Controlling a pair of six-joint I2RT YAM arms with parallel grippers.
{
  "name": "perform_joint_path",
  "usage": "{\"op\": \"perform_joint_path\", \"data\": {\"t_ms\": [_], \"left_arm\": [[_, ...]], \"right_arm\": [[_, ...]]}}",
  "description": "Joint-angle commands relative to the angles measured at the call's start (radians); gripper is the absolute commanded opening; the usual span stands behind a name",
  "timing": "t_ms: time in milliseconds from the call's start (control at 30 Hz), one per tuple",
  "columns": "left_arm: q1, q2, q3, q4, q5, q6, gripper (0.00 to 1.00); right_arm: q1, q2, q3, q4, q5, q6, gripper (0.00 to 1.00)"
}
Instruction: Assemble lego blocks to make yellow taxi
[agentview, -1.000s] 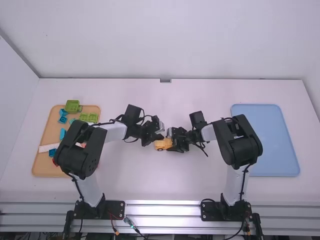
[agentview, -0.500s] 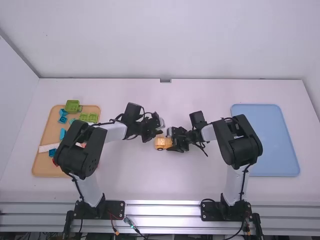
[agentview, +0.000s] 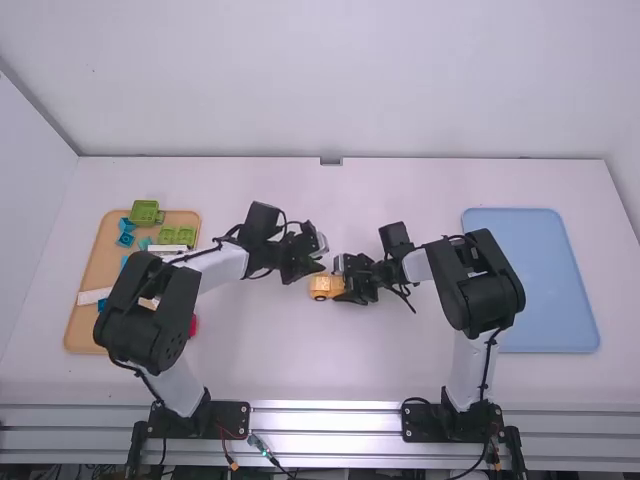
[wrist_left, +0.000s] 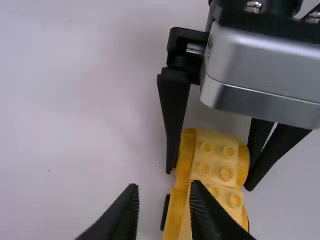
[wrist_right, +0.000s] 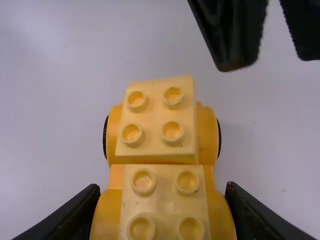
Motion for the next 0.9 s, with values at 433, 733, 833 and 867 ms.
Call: {"op": "perform_joint_path", "data": {"t_ms": [433,733,833,867], "left_arm": [[0.003,0.027,0.001,-0.097,0.074,0.224,0.72],[-0.005,0.102,0.001,-0.070,0.100,0.225,0.61],[-0.005,0.102,0.001,-0.068,0.099,0.235,0.61],[-0.005,0.102,0.001,-0.071,0.099,0.246,0.60]], "right_arm": [[-0.002,0.013,0.010,-0.003,-0.007,0.003,0.63],[-0.002,0.013,0.010,-0.004,-0.008,0.003,0.63],[-0.002,0.013,0.010,-0.003,-0.007,0.003,0.63],[-0.002,0.013,0.010,-0.002,-0.007,0.003,0.63]]}}
